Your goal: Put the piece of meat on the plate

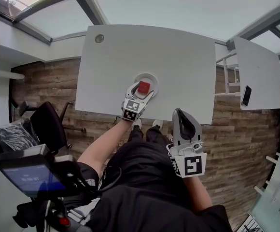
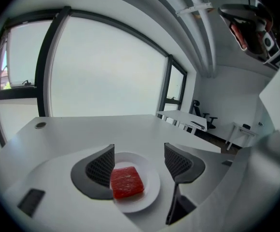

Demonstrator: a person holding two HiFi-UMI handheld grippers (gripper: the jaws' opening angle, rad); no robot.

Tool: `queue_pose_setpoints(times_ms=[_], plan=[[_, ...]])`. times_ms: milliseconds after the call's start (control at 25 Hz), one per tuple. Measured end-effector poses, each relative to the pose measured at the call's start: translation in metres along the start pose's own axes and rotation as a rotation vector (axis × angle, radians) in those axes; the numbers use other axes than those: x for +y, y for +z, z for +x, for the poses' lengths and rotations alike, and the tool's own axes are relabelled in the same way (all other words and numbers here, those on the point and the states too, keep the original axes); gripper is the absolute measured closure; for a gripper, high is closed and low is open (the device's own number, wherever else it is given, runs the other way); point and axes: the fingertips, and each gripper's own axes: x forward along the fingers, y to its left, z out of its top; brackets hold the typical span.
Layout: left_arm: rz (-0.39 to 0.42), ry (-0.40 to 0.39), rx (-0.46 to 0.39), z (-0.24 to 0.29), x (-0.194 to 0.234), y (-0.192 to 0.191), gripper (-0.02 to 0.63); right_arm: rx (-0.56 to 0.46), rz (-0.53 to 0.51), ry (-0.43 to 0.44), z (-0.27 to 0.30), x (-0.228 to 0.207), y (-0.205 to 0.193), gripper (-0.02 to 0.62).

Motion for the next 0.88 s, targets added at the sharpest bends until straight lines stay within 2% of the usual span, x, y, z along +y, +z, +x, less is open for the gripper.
queue_pose_setpoints(times_ms=[120,280,440,520,640,760,880], plan=[[-0.011,0.024,-0.021,-0.021,-0.002,0.016,0.283,-0.01,0.003,0.009,0.0,0.008,0.002,0.592],[-0.013,0.044,-0.004,-0.043,-0.006,0.015,0.416,-0.021,-0.014,0.016,0.002,0.014,0.004,0.591],[-0.033,0.069,-0.073,-0.089,-0.012,0.036,0.531,-0.052,-0.097,0.029,-0.002,0.041,0.019,0.591],[-0.025,0.07,-0.099,-0.105,-0.02,0.045,0.586,-0.052,-0.094,0.035,-0.002,0.046,0.02,0.592],[-0.027,0.059,-0.135,-0.118,-0.034,0.062,0.6,-0.044,-0.063,0.011,0.001,0.038,0.016,0.591],[-0.044,0.088,-0.196,-0.136,-0.036,0.089,0.6,-0.036,-0.046,-0.043,0.004,0.025,0.014,0.591],[-0.031,0.105,-0.257,-0.146,-0.039,0.115,0.6,-0.029,-0.027,-0.035,0.008,0.018,0.01,0.592]])
